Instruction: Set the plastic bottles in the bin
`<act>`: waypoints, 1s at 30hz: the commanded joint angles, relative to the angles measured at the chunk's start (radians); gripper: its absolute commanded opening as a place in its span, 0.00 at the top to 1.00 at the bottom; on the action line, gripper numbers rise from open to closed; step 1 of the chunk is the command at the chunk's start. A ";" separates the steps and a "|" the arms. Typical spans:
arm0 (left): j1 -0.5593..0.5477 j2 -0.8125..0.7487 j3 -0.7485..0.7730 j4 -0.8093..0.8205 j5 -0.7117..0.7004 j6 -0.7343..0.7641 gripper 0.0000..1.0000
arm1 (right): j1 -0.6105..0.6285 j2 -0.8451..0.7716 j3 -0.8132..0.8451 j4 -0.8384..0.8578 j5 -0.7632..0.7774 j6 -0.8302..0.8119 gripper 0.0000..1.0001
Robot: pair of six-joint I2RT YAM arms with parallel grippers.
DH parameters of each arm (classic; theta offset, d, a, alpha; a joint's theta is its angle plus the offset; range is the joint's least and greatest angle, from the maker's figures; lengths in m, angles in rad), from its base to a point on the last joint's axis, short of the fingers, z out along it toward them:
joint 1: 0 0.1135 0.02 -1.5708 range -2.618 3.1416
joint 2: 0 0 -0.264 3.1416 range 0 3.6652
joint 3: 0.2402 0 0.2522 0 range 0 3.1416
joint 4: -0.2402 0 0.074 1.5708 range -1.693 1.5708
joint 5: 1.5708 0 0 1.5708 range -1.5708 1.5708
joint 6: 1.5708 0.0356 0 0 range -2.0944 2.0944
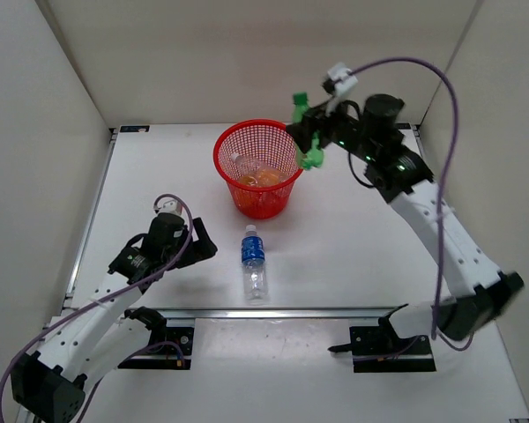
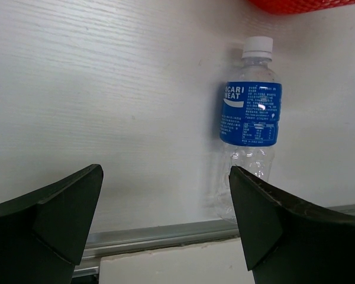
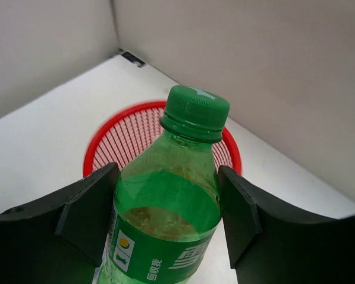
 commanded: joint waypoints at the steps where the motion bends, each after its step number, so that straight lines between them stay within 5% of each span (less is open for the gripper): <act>1: -0.018 0.004 -0.022 0.077 0.048 -0.034 0.01 | 0.063 0.234 0.133 0.083 -0.088 -0.095 0.73; 9: -0.019 0.004 -0.018 0.042 0.017 -0.031 0.01 | 0.113 0.466 0.273 0.118 -0.080 -0.101 0.54; 14: -0.055 0.070 0.013 0.049 0.008 -0.012 0.01 | 0.133 0.382 0.161 0.143 -0.025 -0.094 0.01; 21: -0.181 0.267 0.091 0.138 0.008 0.009 0.01 | 0.085 0.143 -0.068 0.101 0.177 -0.008 0.01; 30: -0.342 0.542 0.211 0.267 -0.006 0.017 0.01 | -0.218 -0.299 -0.597 -0.044 0.038 0.235 0.01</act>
